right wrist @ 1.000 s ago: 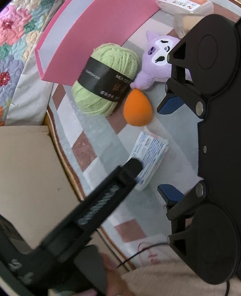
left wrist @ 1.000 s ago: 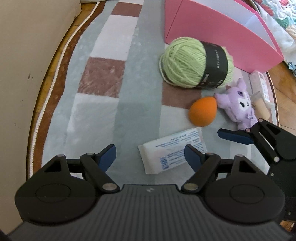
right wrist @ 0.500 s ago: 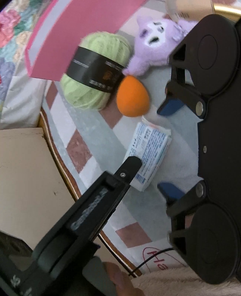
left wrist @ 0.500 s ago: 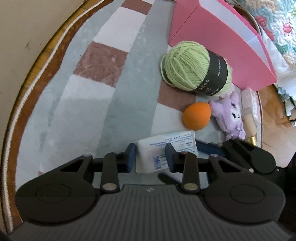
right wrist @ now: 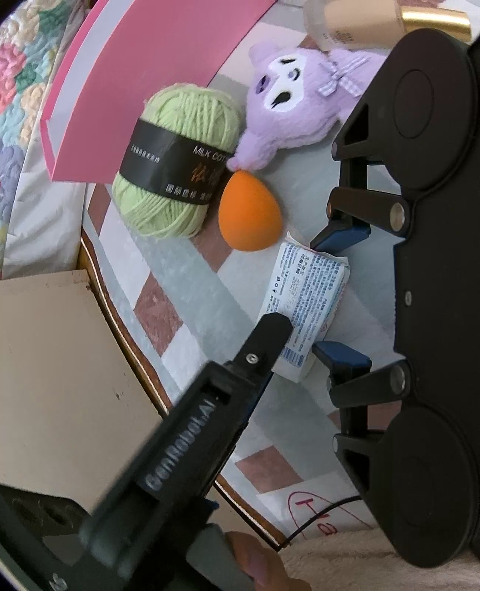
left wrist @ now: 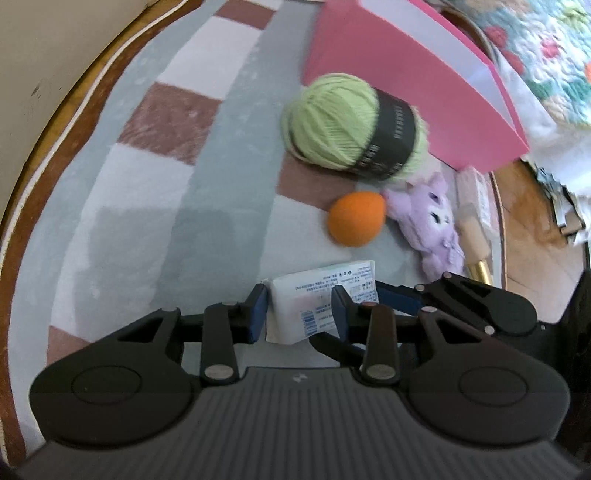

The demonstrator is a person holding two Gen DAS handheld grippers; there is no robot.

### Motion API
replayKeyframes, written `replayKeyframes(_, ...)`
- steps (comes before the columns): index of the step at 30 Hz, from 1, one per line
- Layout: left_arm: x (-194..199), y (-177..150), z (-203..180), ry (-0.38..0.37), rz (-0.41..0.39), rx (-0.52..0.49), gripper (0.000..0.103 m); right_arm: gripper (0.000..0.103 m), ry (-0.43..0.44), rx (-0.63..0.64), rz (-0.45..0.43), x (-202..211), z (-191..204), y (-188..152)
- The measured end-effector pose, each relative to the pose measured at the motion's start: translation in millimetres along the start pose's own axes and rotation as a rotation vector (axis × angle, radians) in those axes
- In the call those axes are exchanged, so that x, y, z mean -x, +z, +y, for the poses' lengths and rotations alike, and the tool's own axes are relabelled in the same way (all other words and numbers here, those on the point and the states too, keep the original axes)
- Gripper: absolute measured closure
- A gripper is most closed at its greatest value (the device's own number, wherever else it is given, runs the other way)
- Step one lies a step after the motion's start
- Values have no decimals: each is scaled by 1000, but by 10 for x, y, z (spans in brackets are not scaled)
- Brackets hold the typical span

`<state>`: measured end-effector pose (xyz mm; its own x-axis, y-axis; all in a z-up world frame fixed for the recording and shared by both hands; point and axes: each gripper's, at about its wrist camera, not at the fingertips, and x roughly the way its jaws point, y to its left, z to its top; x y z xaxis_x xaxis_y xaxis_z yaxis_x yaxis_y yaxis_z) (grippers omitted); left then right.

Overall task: Organize objects
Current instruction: 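Grasp the white soap bar with the right tool and lift it, then place the white soap bar in the pink box beside the wipes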

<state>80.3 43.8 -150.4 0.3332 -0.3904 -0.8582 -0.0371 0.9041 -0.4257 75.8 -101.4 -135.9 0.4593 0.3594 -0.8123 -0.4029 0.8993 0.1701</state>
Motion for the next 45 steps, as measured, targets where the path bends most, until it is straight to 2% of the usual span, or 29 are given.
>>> replayKeyframes(6, 165, -34, -297, -16, -50, -90, 68, 45, -8, -33, -9, 207, -98, -53)
replayKeyframes(8, 205, 16, -412, -22, -47, -91, 68, 45, -6, -57, -14, 312, -130, -49)
replayKeyframes(10, 314, 43, -529, -51, -59, -116, 68, 41, -8, -74, -23, 484, -162, -28)
replayKeyframes(12, 427, 50, -622, -82, -62, -126, 68, 35, -11, -96, -62, 714, -220, 2)
replayKeyframes(17, 614, 196, -937, -112, -88, -159, 68, 35, -18, -163, -134, 1198, -414, 148)
replayKeyframes(26, 912, 887, -1558, -146, -203, -237, 68, 53, -150, -100, -253, 1703, -711, 494)
replayKeyframes(29, 906, 1135, -1772, -133, -241, -257, 68, 55, -179, -87, -267, 1791, -847, 650)
replayKeyframes(33, 774, 1477, -1971, -126, -271, -258, 68, 58, -221, -70, -254, 1811, -1086, 889)
replayKeyframes(37, 451, 1808, -2037, -123, -250, -226, 68, 59, -240, -88, -211, 1722, -1457, 1127)
replayKeyframes(42, -110, 2106, -2029, -121, -174, -180, 68, 59, -253, -143, -117, 1440, -1927, 1299)
replayKeyframes(45, -522, 2222, -1961, -120, -100, -114, 68, 59, -295, -170, -66, 1149, -2205, 1316)
